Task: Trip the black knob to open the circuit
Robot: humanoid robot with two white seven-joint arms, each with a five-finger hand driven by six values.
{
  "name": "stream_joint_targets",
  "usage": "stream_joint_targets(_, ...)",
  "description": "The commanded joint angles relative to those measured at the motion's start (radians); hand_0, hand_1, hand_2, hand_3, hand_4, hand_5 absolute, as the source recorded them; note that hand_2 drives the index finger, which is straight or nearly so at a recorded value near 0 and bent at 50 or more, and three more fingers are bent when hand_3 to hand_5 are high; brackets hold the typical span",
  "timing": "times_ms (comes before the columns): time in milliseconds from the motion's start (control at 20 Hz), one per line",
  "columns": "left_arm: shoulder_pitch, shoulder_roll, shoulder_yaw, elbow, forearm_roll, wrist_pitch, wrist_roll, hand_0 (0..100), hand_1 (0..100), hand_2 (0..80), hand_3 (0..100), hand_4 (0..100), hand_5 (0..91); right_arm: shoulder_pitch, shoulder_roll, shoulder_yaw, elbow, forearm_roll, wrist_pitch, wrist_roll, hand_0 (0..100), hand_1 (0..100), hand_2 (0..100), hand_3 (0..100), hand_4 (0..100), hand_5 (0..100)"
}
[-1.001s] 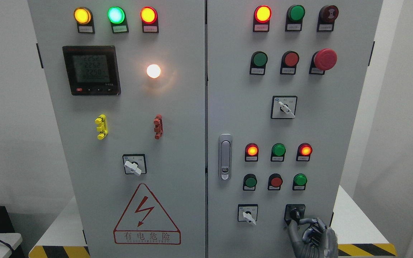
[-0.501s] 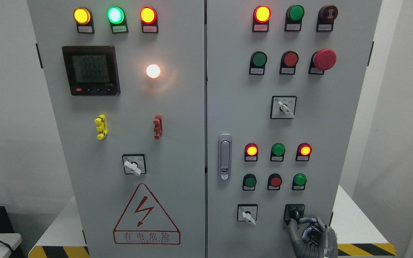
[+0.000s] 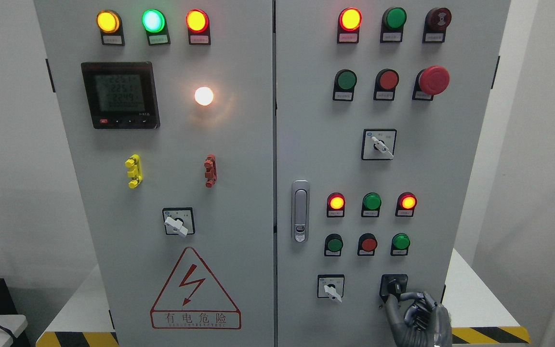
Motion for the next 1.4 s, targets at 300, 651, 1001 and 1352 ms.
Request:
stream_joint_targets(300,-0.008,-0.001,0.0,0.0,-0.032,0.001,0.0,12,39,0.0,0,0,0.0,0.002,0.0,0.0,0.004,0.0,0.002,0.003,52,81,64,99,100,99)
stream_joint_targets(651,-0.008,0.0,0.0,0.0,-0.034,0.001,0.0,12,39,0.0,0,0,0.0,0.002,0.0,0.006,0.004,0.0,0.002,0.026,52,81,64,99,100,99)
stream_joint_targets(1001,-0.008,-0.001,0.0,0.0,-0.032,0.001,0.0,12,39,0.0,0,0,0.0,0.002,0.0,0.008,0.006,0.003,0.002,0.028,52,81,64,99,100,99)
stream_joint_targets(1352,-0.008,0.0,0.0,0.0,-0.032,0.001,0.0,12,39,0.0,0,0,0.0,0.002,0.0,0.006,0.012,0.009,0.021,0.026,51,82,64,99,100,99)
